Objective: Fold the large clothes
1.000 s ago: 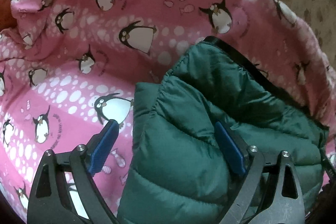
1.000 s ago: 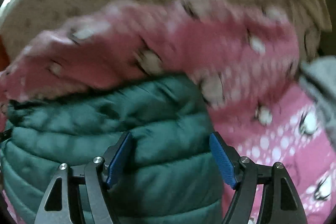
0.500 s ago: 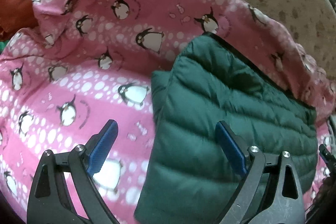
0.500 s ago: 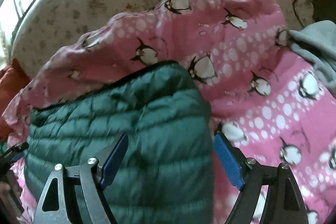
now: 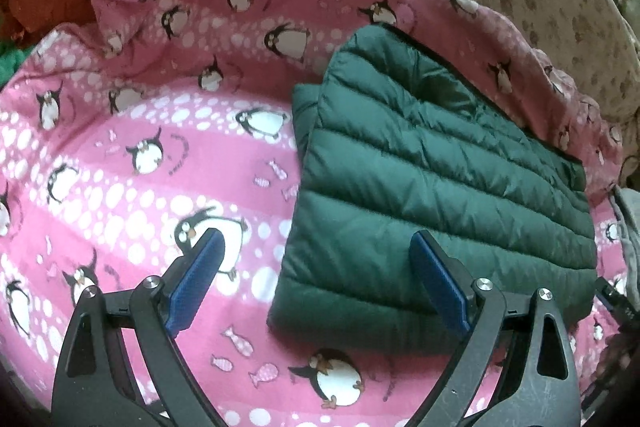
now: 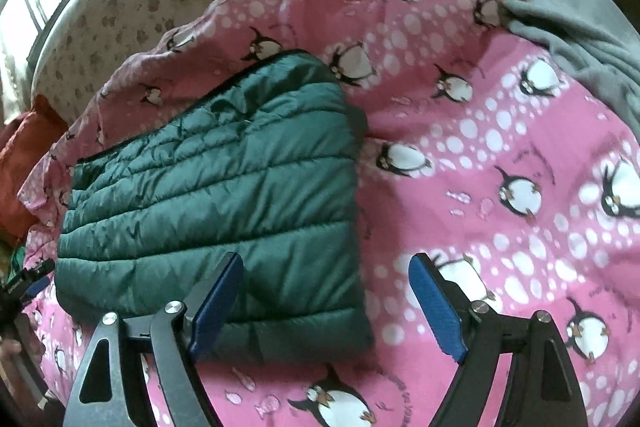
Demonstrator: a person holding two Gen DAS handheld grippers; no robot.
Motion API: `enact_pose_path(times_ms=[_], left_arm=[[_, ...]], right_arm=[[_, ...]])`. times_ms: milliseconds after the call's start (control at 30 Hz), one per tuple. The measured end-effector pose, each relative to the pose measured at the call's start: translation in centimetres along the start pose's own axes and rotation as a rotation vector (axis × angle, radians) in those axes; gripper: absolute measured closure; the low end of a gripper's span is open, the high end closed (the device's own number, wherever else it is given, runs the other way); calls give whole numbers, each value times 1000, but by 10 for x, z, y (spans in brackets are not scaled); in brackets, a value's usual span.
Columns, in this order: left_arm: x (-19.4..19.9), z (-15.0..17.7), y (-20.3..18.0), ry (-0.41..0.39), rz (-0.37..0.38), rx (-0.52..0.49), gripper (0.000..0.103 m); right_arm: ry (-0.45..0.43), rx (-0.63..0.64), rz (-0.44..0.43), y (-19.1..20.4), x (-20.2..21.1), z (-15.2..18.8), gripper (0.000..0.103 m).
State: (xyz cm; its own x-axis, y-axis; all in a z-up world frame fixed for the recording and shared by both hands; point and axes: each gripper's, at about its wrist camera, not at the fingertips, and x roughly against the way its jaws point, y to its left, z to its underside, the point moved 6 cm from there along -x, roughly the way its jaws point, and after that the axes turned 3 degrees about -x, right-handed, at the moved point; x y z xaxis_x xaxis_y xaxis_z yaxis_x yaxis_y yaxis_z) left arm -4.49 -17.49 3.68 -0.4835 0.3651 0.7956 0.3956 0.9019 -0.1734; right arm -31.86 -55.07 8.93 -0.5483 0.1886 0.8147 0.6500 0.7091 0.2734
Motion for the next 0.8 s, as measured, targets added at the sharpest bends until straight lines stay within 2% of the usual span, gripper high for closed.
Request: enact_pose_path(times_ms=[167, 233, 467, 800], left_arm=[[-13, 6, 6, 25, 70, 65, 8], [-19, 7, 8, 40, 103, 96, 8], [-39, 10, 11, 89, 212, 187, 8], [-45, 9, 4, 63, 190, 172, 3]], right_arm=[[14, -32, -12, -10, -7, 3, 17], [29, -42, -40, -11, -13, 2, 11], [71, -72, -169, -3, -35, 1, 10], [133, -100, -263, 16, -62, 1, 9]])
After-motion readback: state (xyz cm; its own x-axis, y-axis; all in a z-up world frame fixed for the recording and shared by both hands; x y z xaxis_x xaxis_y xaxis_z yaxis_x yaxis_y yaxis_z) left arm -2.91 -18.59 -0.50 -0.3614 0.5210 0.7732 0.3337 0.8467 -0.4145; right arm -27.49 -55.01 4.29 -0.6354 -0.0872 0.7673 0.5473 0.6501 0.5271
